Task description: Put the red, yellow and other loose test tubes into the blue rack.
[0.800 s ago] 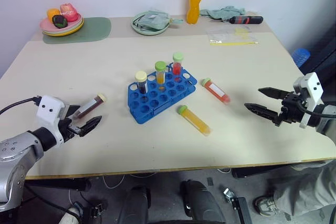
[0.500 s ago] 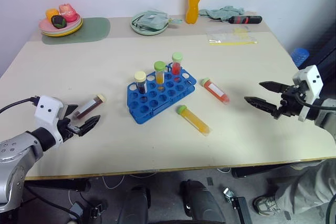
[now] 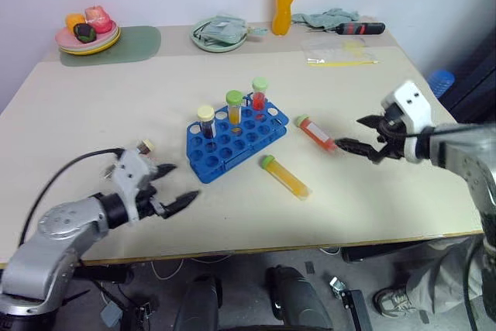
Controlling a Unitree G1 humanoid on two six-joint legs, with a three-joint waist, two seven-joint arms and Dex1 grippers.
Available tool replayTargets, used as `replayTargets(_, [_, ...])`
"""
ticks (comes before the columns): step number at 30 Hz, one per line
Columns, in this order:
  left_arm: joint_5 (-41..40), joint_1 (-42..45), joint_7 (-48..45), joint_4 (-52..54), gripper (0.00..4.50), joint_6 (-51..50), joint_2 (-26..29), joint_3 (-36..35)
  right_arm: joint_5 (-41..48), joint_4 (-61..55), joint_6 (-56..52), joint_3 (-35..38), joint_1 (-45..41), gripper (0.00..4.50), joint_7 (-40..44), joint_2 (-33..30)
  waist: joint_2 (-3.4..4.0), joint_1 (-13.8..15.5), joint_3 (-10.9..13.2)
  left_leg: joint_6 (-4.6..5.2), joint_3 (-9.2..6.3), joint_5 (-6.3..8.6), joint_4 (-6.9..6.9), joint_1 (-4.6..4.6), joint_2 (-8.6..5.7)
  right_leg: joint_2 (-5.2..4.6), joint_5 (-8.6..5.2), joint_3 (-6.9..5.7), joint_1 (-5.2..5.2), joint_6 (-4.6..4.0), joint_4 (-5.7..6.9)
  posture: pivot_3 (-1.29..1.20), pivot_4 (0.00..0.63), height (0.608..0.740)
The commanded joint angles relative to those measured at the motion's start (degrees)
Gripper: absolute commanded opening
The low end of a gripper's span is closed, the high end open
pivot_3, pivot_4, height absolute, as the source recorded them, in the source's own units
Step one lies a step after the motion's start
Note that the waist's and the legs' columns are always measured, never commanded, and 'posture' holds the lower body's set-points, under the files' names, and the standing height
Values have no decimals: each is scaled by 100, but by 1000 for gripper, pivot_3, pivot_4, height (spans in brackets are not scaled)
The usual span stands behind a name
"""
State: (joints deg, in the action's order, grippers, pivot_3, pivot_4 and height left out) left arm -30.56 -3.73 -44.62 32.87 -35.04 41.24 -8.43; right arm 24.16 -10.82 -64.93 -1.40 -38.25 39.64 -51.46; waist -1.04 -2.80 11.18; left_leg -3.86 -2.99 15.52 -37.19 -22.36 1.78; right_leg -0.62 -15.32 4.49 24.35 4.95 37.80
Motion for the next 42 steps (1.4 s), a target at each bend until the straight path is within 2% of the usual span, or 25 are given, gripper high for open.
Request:
replayTargets(1, [94, 280, -99, 219, 4482, 228, -74, 478, -398, 649, -787, -779, -1071, 4403, -378, 428, 0, 8, -1, 0, -1, 0, 0, -1, 0, 0, 0, -1, 1, 0, 0, 0, 150, 740])
replayTargets(3, [144, 414, -63, 143, 4482, 271, -152, 628, -497, 1147, -1170, -1174, -1611, 4403, -403, 720, 0, 14, -1, 0, 4, 0, -2, -2, -1, -1, 1, 2, 2, 0, -1, 0, 150, 740])
replayTargets(7, [186, 468, 6, 88, 4482, 313, -253, 729, -798, 2176, -1227, -1873, -2301, 4403, -337, 1168, 0, 39, -1, 3, -3, 2, 1, -14, -1, -4, 1, -5, 8, 0, -3, 0, 150, 740])
replayTargets(11, [325, 315, 91, 116, 4482, 432, -279, 734, -1259, 3469, -762, -2415, -2783, 4403, -252, 1529, 0, 24, -1, 6, 2, 3, 0, -17, -3, -8, 1, -3, 12, 2, -5, 0, 150, 740])
replayTargets(19, [353, 12, 255, 288, 4482, 528, -356, 661, -1923, 5011, 118, -2987, -3296, 4403, 555, 1886, 2, 1, 1, 7, 2, 4, 2, -13, -1, -5, 1, -4, 13, 1, -2, 0, 150, 740])
replayTargets(22, [379, -5, 299, 292, 4500, 571, -385, 660, -2096, 5430, 290, -3008, -3397, 3541, 815, 1993, 3, 9, 1, 7, 2, 4, 2, -12, -1, -5, 1, -4, 13, 1, -1, 0, 150, 740])
replayTargets(25, [394, -31, 319, 284, 4500, 613, -391, 650, -2217, 5598, 323, -2957, -3458, 2074, 996, 2047, 3, 11, 1, 7, 2, 4, 2, -13, -2, -6, 2, -4, 13, 1, -1, 0, 150, 740])
replayTargets(27, [407, -38, 321, 260, 4500, 641, -383, 652, -2294, 5521, 219, -2902, -3471, 1061, 1021, 2027, 3, 12, 1, 7, 2, 4, 1, -13, -2, -6, 2, -4, 13, 1, -1, 0, 150, 740])
replayTargets(31, [433, -47, 359, 220, 4500, 690, -384, 630, -2221, 5109, -308, -2455, -3424, 1061, 888, 1854, 6, 17, 2, 7, 2, 4, 2, -13, -2, -6, 2, -4, 13, 1, -1, 0, 150, 740])
replayTargets(34, [435, -111, 388, 176, 4500, 740, -376, 518, -2042, 3925, -614, -1591, -2927, 1061, 488, 1566, 7, 41, 3, 7, 1, 4, 3, -15, -3, -7, 1, -4, 13, 1, -1, 0, 150, 740])
replayTargets(35, [464, -139, 411, 145, 4500, 773, -372, 472, -1951, 3361, -664, -1085, -2628, 1061, 258, 1570, 6, 48, 3, 7, -4, 4, 3, -17, -3, -7, 1, -8, 13, 1, -2, 0, 150, 740])
replayTargets(37, [514, -145, 489, 30, 4500, 868, -415, 366, -1689, 1871, 139, 62, -1724, 1061, -247, 1852, 1, 44, -1, 7, -5, 4, 6, -18, -3, -7, 1, -8, 13, 1, -7, 0, 150, 740])
replayTargets(39, [517, -53, 591, -115, 4500, 950, -521, 260, -1329, 638, 876, 916, -988, 1061, -615, 2411, 5, 26, 1, 9, -13, 5, 5, -18, 0, -3, 1, -15, 9, 1, -10, 0, 150, 740])
replayTargets(40, [438, 28, 660, -210, 4500, 931, -611, 185, -1014, 116, 1015, 1266, -690, 1061, -765, 2863, 6, 7, 1, 9, -10, 5, 7, -17, -1, -2, 1, -12, 12, 2, -5, 0, 150, 740])
replayTargets(42, [397, 191, 762, -397, 4500, 929, -743, 100, -761, -625, 1462, 1428, -96, 1061, -1091, 3604, 7, -44, 2, 9, -7, 5, 5, -12, 2, 3, 1, -5, 14, 2, 10, 0, 150, 740])
